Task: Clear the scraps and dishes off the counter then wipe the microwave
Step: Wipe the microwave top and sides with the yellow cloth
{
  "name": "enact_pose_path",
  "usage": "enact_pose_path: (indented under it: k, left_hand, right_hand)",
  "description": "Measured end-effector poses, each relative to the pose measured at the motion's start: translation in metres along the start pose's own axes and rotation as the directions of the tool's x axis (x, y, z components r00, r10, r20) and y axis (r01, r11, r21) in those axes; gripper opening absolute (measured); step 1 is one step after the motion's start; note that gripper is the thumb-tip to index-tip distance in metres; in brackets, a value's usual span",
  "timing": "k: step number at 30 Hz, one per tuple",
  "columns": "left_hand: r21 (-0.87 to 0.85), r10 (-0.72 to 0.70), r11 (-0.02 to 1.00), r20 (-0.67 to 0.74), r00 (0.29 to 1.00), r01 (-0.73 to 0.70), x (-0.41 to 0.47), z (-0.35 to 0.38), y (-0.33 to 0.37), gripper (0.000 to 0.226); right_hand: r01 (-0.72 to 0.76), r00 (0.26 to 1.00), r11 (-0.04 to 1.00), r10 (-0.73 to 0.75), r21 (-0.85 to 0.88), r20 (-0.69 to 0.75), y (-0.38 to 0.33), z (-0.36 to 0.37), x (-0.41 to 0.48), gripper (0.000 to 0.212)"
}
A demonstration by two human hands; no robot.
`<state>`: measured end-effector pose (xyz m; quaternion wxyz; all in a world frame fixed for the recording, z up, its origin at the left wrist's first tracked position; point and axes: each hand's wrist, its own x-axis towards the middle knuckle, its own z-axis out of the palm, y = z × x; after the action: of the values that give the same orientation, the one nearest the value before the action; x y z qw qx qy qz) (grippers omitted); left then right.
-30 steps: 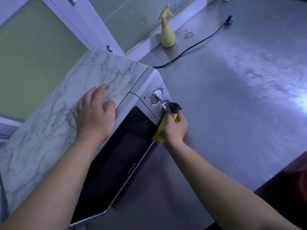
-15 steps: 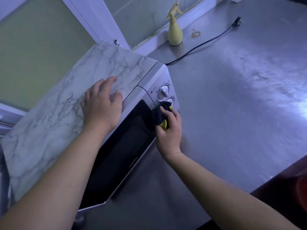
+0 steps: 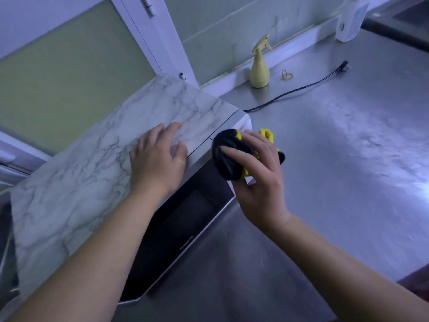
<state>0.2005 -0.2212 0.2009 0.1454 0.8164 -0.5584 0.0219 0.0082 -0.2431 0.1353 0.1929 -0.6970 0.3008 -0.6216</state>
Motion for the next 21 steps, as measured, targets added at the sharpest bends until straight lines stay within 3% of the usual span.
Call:
enact_pose_path:
  k: [3, 6, 11, 16, 21]
  left_hand:
    - [0.004, -0.002, 1.000, 0.002, 1.000, 0.002, 0.001, 0.001, -0.001, 0.043]
    - [0.003, 0.002, 1.000, 0.015, 1.000, -0.002, 0.001, 0.001, -0.001, 0.048]
    - [-0.008, -0.013, 1.000, 0.016, 1.000, 0.013, 0.000, 0.001, -0.001, 0.057]
    - [-0.009, -0.008, 1.000, 0.017, 1.000, 0.008, 0.000, 0.002, -0.003, 0.046]
    - [-0.008, -0.010, 1.000, 0.020, 1.000, 0.010, -0.002, -0.001, 0.001, 0.047]
  right_hand:
    - [0.203, 0.966, 0.967, -0.171, -0.156, 0.196, 0.023, 0.009, 0.020, 0.049]
    - [0.291, 0.916, 0.952, -0.247, -0.097, 0.316, 0.052, 0.007, 0.022, 0.048]
    - [-0.093, 0.988, 0.995, 0.088, 0.031, 0.124, 0.071, 0.010, 0.019, 0.052]
    - [-0.274, 0.961, 0.951, 0.265, 0.142, 0.076, 0.079, 0.009, 0.004, 0.066]
    - [-0.462, 0.880, 0.879, 0.438, 0.120, 0.184, 0.092, -0.010, -0.030, 0.060]
